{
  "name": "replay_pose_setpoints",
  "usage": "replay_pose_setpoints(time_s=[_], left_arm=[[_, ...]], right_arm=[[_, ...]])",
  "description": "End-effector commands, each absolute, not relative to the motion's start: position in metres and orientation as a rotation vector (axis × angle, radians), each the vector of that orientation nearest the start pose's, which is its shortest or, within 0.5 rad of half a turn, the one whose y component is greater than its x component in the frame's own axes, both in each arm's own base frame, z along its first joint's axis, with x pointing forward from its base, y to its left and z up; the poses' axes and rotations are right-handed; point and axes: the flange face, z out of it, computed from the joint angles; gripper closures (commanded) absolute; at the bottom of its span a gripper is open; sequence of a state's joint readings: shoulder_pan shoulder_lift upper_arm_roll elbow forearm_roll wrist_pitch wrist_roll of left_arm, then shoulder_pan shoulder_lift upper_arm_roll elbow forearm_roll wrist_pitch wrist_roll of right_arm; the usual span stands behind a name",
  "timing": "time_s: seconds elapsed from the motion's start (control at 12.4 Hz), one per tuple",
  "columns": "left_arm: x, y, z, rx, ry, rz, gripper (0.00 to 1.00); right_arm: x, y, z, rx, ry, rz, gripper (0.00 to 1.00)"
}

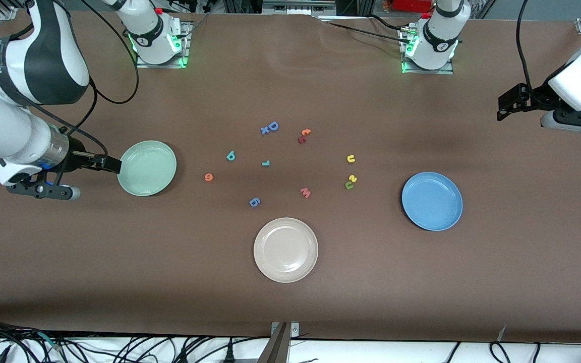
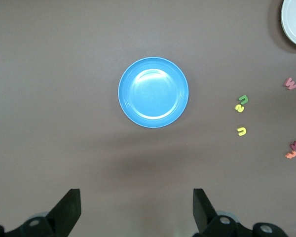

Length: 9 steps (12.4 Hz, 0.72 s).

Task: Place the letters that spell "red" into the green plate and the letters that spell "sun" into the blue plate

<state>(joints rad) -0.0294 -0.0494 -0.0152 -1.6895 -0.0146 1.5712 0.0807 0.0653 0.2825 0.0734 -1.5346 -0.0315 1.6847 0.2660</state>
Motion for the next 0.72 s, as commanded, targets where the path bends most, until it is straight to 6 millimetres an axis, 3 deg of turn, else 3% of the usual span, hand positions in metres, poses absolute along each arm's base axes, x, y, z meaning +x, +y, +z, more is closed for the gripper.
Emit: replay_pose_setpoints(time_s=[0.0, 0.64], left_arm=[[0.5307, -0.026, 0.603, -3.17, 0.191, 0.101, 0.0], [0.5305, -0.0252, 0.6028, -3.17, 0.189, 0.104, 0.0]], right_arm=[[0.6288, 0.078, 0.4898, -3.14, 0.184, 0.188, 0.0], [0.6278, 0.0788, 0.4882, -3.14, 0.203, 0.205, 0.0]])
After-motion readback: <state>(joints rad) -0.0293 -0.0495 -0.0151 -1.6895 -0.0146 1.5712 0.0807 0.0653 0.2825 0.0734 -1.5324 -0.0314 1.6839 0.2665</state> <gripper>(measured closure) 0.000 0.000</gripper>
